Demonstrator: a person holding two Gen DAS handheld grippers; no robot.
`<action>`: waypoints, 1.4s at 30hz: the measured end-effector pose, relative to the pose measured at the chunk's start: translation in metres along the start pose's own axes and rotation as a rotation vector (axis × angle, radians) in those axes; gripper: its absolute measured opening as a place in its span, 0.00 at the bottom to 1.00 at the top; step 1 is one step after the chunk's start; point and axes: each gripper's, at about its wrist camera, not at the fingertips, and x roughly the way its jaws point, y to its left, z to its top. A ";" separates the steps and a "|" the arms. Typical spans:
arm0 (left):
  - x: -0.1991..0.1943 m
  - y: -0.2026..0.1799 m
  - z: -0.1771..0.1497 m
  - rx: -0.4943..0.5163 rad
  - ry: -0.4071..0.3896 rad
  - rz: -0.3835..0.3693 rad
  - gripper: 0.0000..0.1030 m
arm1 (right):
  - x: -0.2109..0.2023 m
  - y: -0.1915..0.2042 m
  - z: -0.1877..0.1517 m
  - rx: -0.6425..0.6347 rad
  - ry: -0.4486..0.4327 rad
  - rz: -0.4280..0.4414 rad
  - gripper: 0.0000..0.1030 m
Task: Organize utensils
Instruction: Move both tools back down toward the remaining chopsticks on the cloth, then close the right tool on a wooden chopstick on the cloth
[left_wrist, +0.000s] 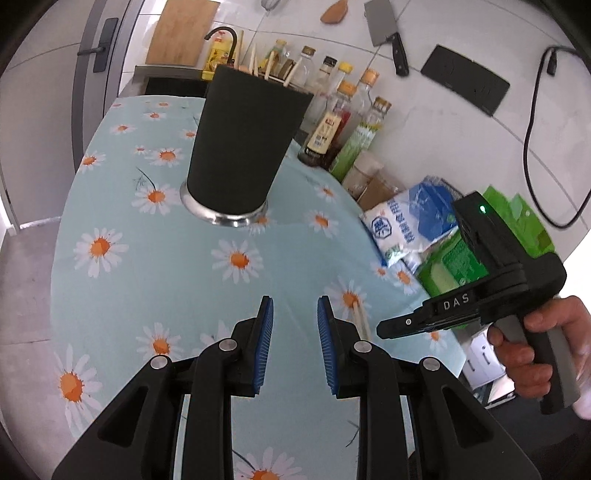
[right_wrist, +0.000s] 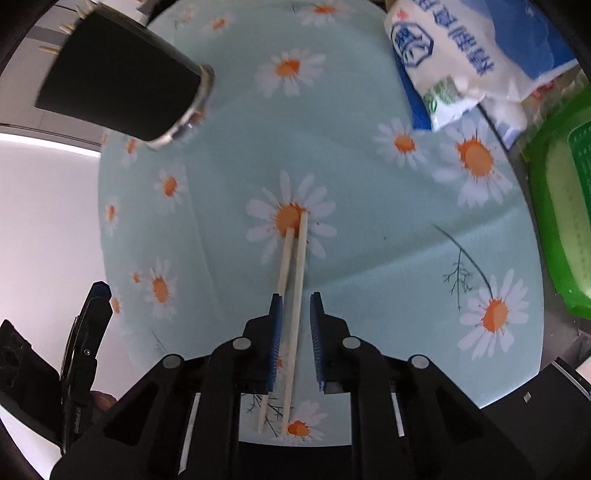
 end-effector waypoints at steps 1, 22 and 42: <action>0.001 0.001 -0.002 -0.002 0.003 -0.001 0.23 | 0.003 0.000 -0.001 0.002 0.013 -0.021 0.18; 0.019 0.012 -0.010 -0.101 0.028 -0.032 0.23 | 0.037 0.057 -0.001 0.015 0.055 -0.286 0.07; 0.054 -0.036 -0.013 -0.014 0.187 -0.011 0.23 | 0.019 0.032 0.009 0.012 0.003 -0.126 0.05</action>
